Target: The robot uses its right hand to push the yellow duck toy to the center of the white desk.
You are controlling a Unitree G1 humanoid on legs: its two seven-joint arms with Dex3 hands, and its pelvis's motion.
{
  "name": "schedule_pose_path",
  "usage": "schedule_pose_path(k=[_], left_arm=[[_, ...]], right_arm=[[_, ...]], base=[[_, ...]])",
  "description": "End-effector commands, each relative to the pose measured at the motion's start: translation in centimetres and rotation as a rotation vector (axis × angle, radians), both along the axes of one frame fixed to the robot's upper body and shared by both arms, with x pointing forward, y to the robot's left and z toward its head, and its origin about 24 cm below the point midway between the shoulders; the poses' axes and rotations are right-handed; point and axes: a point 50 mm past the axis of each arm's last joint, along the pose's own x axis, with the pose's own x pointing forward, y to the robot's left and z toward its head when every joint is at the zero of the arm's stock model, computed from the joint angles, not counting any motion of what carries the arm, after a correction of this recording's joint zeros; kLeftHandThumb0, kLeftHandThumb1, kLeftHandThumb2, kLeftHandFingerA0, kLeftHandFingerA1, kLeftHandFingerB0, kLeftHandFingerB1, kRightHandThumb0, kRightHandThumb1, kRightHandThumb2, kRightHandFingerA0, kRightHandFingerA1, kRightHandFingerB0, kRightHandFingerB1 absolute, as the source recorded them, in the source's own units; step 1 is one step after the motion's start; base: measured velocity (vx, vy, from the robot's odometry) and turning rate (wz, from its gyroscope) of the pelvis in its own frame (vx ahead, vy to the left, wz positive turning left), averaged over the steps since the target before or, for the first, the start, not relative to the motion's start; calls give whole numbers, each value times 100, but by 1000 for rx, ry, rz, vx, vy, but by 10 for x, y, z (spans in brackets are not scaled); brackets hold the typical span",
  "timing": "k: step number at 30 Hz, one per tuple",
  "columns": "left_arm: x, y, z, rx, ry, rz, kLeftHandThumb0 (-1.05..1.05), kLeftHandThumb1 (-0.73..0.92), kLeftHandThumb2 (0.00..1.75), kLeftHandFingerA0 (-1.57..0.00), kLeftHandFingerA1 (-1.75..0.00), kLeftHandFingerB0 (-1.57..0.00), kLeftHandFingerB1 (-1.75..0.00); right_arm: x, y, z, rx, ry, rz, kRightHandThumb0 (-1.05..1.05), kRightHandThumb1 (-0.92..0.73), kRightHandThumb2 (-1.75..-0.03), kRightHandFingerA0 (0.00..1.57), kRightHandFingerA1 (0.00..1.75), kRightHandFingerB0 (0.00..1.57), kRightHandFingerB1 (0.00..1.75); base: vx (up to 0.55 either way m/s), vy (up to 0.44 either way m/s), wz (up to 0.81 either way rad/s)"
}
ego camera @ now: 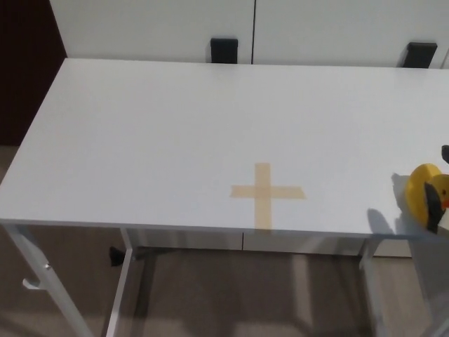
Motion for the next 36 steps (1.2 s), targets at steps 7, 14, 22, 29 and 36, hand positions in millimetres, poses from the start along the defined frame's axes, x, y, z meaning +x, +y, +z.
schedule_pose_path(k=[7, 14, 22, 29, 36], left_arm=[[2, 0, 2, 8, -47, -5, -15, 63, 71, -85, -67, -76, -63], [4, -1, 2, 9, -43, -10, -16, 64, 69, -84, -66, -75, -63], [5, -2, 2, 15, -39, -25, -16, 65, 71, -86, -67, -77, -64], [5, -2, 2, 18, -35, -38, -15, 61, 76, -85, -67, -77, -64], [6, -2, 3, 16, -39, -42, -16, 65, 74, -83, -68, -77, -66]], right_arm=[[4, 53, -11, 96, -39, 0, -81, -76, -116, 2, 34, 4, 27], [4, 70, -12, 148, -43, -3, -76, -75, -117, 0, 29, 5, 28], [3, 88, -16, 181, -29, 48, -86, -76, -117, 2, 30, 6, 27], [1, 103, -20, 192, -28, 93, -87, -77, -116, 3, 35, 5, 31], [2, 118, -18, 129, -24, 177, -85, -92, -74, 3, 44, 11, 35]], base=[[0, 0, 0], [0, 0, 0], [0, 0, 0], [0, 0, 0], [0, 0, 0]])
